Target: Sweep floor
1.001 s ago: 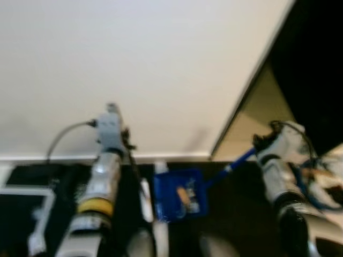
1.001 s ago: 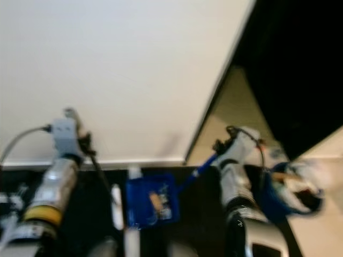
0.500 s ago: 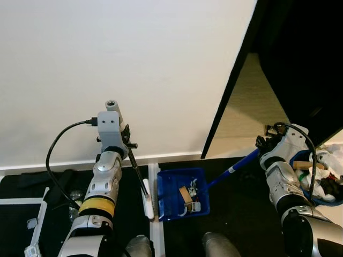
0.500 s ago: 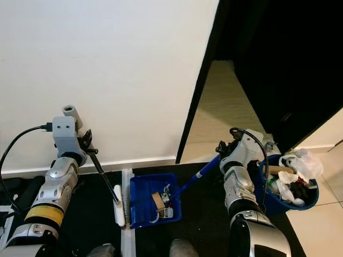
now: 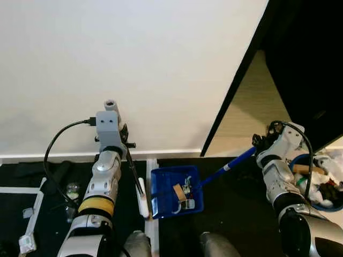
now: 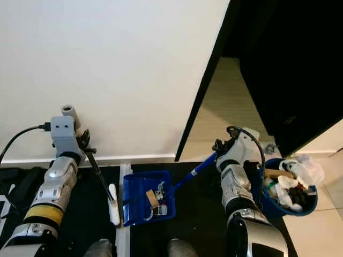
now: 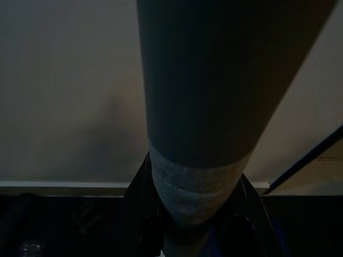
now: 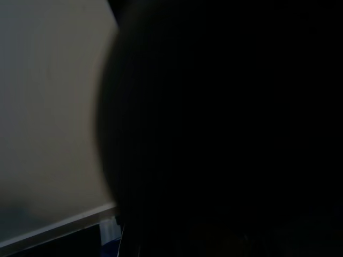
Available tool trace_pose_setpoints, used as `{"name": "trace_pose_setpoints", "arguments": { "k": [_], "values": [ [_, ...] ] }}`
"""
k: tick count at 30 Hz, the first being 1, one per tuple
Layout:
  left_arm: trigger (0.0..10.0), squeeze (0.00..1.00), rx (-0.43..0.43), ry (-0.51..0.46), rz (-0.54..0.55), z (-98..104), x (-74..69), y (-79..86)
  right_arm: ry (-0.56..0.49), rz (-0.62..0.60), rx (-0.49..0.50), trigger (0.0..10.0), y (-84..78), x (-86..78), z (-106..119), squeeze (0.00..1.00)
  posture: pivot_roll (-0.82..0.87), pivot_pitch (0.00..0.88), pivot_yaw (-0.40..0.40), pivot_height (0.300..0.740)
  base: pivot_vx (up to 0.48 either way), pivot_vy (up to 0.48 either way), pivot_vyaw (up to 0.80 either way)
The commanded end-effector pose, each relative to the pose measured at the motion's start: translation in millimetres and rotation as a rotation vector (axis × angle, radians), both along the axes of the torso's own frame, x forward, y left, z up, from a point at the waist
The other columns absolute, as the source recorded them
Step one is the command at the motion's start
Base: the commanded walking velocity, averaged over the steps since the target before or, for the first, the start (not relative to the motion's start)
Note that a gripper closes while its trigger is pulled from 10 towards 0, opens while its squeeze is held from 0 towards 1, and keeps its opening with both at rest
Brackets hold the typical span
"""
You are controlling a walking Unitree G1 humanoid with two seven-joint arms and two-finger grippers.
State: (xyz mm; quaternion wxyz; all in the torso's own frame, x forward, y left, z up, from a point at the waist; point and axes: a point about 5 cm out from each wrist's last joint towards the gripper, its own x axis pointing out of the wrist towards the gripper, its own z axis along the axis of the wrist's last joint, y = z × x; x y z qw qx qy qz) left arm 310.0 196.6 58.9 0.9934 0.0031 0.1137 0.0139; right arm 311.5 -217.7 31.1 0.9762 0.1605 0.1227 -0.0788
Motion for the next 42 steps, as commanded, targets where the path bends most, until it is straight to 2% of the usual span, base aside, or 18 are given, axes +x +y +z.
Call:
{"name": "trace_pose_setpoints", "arguments": {
  "k": [1,42],
  "values": [
    [10.0,0.00,-0.009,-0.019,-0.015,4.0,2.5,-6.4,-0.036,-0.017,0.002,10.0,-5.6,4.9,8.7,0.00,0.07,0.009,-0.065,0.740,0.000,-0.480,0.00],
    [10.0,0.00,-0.008,-0.017,-0.014,4.6,2.8,-5.6,-0.040,-0.002,-0.001,10.0,-4.3,7.7,11.4,0.00,0.07,0.000,-0.069,0.740,0.000,-0.480,0.00]
  ]
}}
